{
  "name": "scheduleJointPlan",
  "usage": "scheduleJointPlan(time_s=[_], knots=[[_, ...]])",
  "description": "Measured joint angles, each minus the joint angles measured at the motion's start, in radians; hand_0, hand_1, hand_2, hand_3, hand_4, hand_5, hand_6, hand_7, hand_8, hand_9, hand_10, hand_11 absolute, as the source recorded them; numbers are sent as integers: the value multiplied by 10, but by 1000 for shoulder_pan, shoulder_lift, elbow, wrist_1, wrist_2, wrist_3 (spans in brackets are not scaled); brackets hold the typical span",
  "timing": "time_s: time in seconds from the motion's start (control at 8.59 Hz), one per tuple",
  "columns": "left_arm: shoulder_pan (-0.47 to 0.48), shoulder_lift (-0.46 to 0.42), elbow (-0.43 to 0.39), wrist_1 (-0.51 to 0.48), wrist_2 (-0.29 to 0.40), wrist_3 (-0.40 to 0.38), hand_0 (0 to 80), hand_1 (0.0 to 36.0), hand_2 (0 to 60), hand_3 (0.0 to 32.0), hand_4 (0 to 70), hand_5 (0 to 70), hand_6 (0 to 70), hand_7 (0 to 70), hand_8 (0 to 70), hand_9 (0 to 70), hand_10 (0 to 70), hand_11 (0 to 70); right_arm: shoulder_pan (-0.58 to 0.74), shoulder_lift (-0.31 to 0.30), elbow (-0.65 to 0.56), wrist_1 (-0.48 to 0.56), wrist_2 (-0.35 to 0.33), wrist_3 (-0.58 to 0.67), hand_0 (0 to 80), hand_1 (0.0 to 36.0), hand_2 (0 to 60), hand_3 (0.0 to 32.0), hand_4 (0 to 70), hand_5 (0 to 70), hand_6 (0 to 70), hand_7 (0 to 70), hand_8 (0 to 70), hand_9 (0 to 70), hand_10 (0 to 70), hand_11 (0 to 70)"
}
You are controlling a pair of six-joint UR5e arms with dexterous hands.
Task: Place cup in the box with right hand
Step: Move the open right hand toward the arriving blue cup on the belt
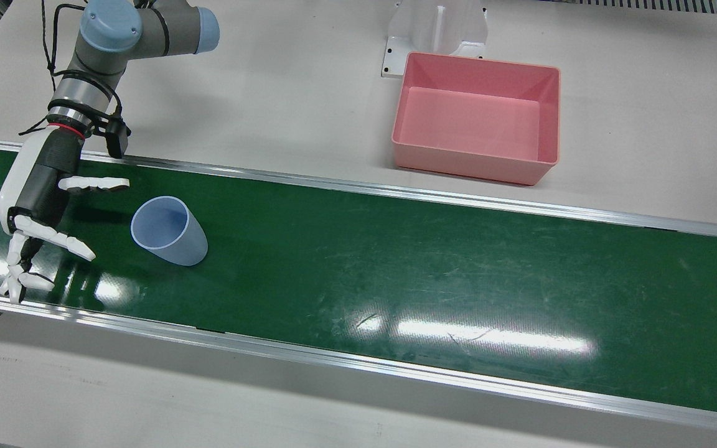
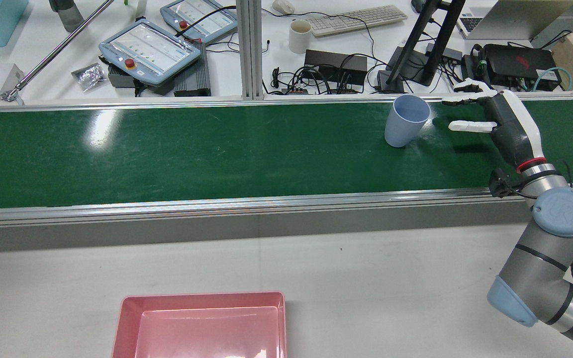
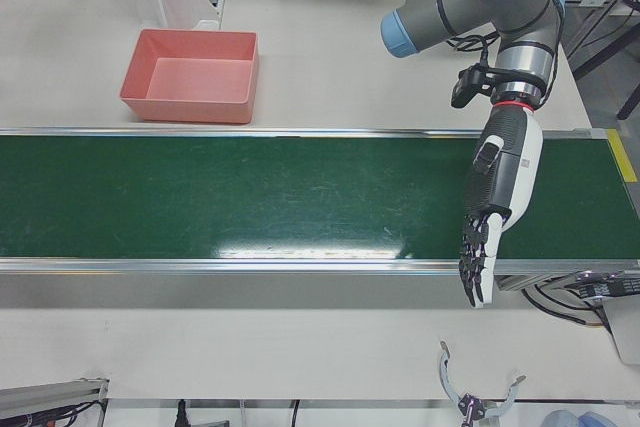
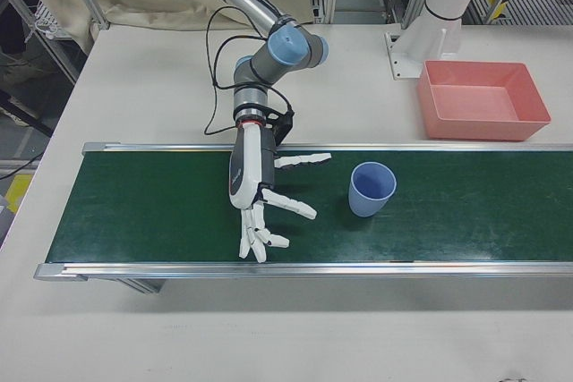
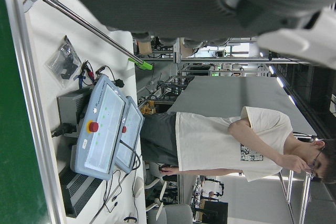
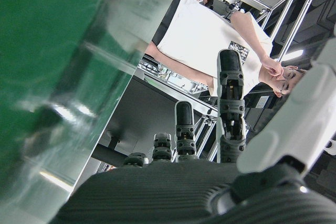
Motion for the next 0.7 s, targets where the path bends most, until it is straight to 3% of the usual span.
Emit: scheduleJointPlan(time_s=[0.7], knots=[[0,0,0,0,0,0,0,0,0,0,0,0,0,0,0,0,0,0,16,5,11,-16,-54,-35,411,14,77,0,590,0,83,399,36,132,4,3]])
